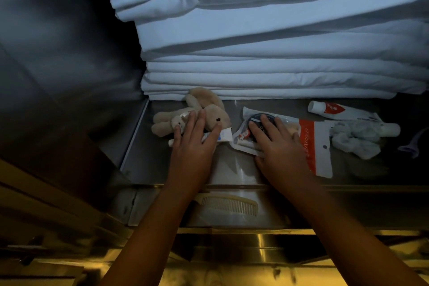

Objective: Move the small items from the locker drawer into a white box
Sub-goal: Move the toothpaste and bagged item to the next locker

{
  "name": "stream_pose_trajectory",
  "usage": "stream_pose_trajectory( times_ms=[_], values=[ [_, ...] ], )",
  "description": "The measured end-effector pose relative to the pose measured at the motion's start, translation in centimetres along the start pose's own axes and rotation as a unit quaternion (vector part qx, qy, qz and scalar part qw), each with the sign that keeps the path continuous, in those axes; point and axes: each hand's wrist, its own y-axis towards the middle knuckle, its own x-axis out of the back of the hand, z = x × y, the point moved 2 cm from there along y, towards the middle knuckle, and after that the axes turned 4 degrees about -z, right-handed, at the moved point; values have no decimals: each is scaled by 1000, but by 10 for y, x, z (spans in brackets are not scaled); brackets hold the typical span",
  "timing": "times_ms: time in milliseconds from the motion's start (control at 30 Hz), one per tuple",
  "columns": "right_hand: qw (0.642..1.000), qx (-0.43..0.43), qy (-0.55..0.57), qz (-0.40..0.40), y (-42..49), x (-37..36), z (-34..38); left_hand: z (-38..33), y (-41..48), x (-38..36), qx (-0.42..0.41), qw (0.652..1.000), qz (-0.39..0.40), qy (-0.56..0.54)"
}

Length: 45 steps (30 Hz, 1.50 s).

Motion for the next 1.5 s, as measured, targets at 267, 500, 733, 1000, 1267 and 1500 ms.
stream_pose_trajectory(
  times_ms=[267, 500, 733, 1000, 1267, 1500],
  values=[
    [1000, 4, -8, -7, 0, 0, 2, 1, -1, -3, -11, 1000, 13, 14],
    [1000, 15, -1, -4, -2, 3, 1, 0, -6, 1, -34, 999, -19, 19],
    [999, 31, 14, -1, -16, 7, 1, -8, -17, 8, -83, 995, -53, 18],
    [997, 51, 49, -22, -39, 13, 0, -20, -27, 4, -78, 997, -13, -13],
    [997, 69, 45, -4, -32, 9, -10, -21, -16, 4, -63, 997, 22, -42],
    [997, 65, 28, 7, -32, 5, -12, -25, -20, 3, -72, 997, 29, -22]
  ],
)
